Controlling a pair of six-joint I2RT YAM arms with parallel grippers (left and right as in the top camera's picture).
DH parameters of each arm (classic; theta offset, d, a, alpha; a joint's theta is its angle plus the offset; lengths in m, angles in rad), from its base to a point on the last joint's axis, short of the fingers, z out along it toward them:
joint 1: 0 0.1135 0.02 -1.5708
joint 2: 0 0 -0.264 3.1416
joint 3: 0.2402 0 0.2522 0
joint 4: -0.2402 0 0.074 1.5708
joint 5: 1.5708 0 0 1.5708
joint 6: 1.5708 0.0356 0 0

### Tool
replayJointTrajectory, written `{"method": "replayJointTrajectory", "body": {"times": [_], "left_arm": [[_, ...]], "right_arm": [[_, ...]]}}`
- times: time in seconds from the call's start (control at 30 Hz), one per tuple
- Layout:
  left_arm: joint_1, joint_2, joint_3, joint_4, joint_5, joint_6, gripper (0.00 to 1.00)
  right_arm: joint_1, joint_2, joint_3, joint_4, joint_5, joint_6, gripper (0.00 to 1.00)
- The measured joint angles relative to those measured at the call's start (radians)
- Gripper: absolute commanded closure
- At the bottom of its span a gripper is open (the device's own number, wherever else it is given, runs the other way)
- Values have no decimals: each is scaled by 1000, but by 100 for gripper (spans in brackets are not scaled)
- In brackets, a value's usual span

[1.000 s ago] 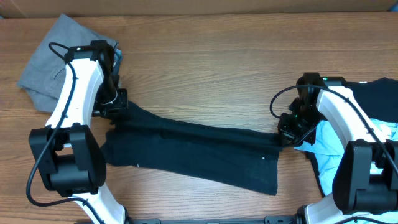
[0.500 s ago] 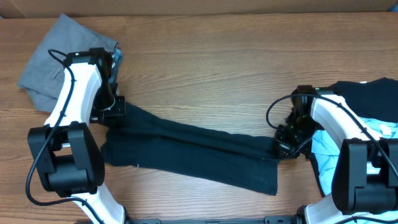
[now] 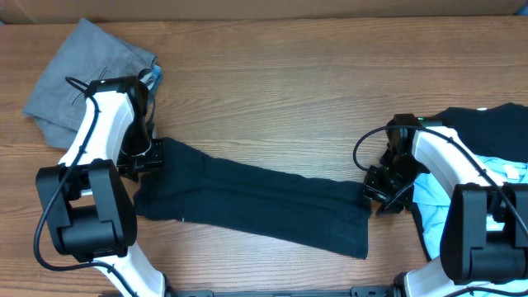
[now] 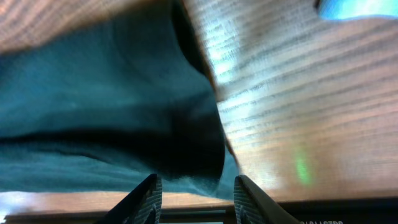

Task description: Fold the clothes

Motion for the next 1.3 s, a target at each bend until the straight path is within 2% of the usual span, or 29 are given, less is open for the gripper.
{"method": "replayJointTrajectory", "body": {"times": [0.1,0.23,0.53,0.63,0.73,0.83,0.9,0.93,0.97,1.0,1.13,1.17,1.23,1.3], "left_arm": [[2,0,32,-40,-2,0,58],[2,-1,107,-70,10,0,56],[1,-3,107,-18,164,55,54],[1,-3,68,14,195,73,55],[1,-3,24,71,219,80,61],[1,-3,-2,87,240,84,68],[1,-3,-7,90,248,89,76],[1,-3,-7,91,250,90,78],[1,-3,-7,91,254,91,79],[1,-3,-7,92,257,93,79],[1,-3,-7,106,269,95,69],[1,-3,-7,114,273,97,66],[1,-3,-7,126,283,98,60],[1,-3,-7,145,305,104,53]], "right_arm": [[-3,0,-1,47,0,0,57],[-3,0,-1,70,-12,-16,50],[-3,0,-35,64,-38,-24,52],[-3,0,-83,76,-60,-22,65],[-3,0,-103,82,-83,-24,82],[-3,-1,-104,79,-102,-23,87],[-3,-10,-104,60,-108,-26,87],[-3,-18,-104,50,-108,-25,84],[-3,-27,-104,42,-107,-22,77],[-3,-43,-104,33,-104,-15,75],[-3,-70,-104,26,-66,24,76],[-3,-70,-104,26,-60,32,74],[-3,-70,-104,26,-48,45,63],[-3,-70,-105,29,-43,53,60]]}}
